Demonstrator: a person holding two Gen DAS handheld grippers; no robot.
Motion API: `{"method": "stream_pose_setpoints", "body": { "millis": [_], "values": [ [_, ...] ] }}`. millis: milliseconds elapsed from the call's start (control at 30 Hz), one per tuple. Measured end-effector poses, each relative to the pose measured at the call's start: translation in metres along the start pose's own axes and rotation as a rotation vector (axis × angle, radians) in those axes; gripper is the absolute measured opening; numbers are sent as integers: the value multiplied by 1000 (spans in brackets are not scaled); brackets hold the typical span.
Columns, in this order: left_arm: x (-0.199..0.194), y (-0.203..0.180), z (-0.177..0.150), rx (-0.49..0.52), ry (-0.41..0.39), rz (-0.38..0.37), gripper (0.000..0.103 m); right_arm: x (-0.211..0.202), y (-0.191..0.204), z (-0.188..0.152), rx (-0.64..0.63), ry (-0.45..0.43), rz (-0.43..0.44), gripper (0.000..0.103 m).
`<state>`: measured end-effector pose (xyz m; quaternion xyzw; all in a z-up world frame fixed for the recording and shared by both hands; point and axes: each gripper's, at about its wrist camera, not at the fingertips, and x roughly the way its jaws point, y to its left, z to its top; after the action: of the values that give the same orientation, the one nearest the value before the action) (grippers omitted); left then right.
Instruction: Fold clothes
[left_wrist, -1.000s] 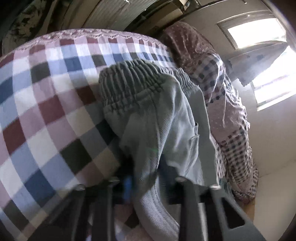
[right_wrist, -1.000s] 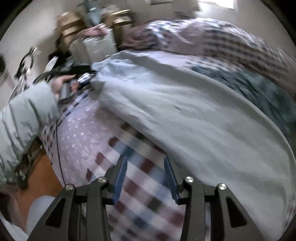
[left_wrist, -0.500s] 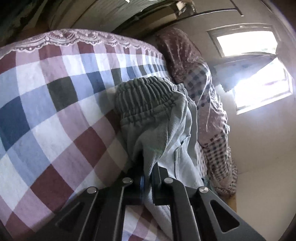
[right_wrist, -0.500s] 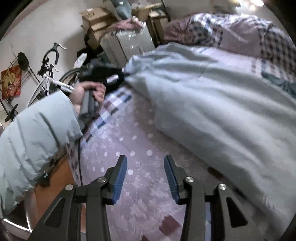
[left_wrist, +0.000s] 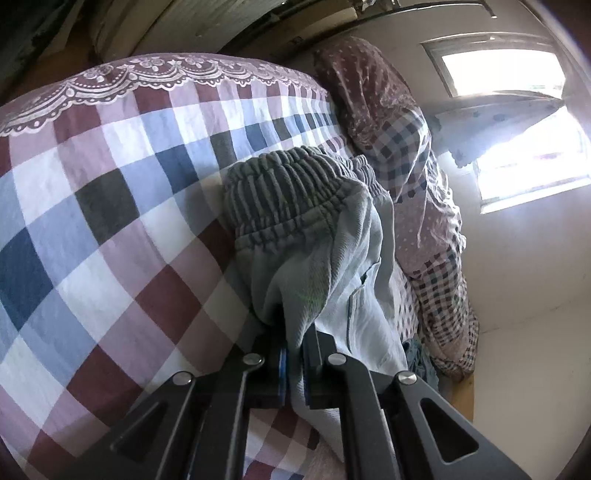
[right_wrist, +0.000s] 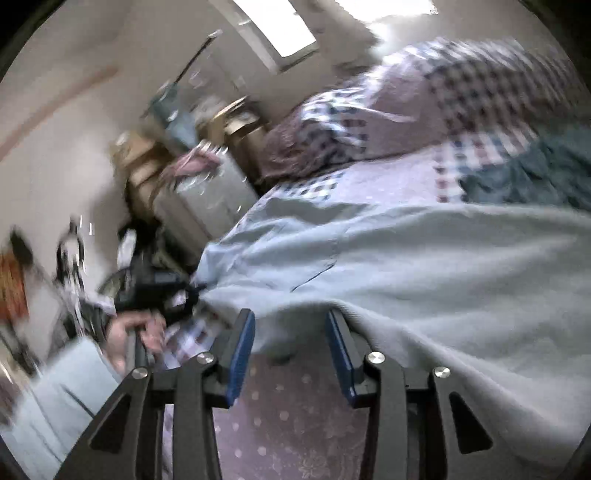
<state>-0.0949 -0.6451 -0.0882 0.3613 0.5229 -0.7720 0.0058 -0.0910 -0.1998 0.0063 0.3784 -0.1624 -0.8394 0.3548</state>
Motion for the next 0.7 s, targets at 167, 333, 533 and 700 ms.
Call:
{"method": "stream_pose_setpoints", "body": {
  "millis": [167,333,533,700],
  "values": [
    [1,0,0,-7,13,2,5,14,-7,-14,-12,116,-27,43],
    [1,-2,1,10,22,13,5,15,38,-65,-340,156,-86,47],
    [1,-1,-1,17,16,11,6,37,63,-99,-483,165,-133,47],
    [2,-1,-1,20,14,4,6,53,70,-80,-460,52,-209,51]
  ]
}}
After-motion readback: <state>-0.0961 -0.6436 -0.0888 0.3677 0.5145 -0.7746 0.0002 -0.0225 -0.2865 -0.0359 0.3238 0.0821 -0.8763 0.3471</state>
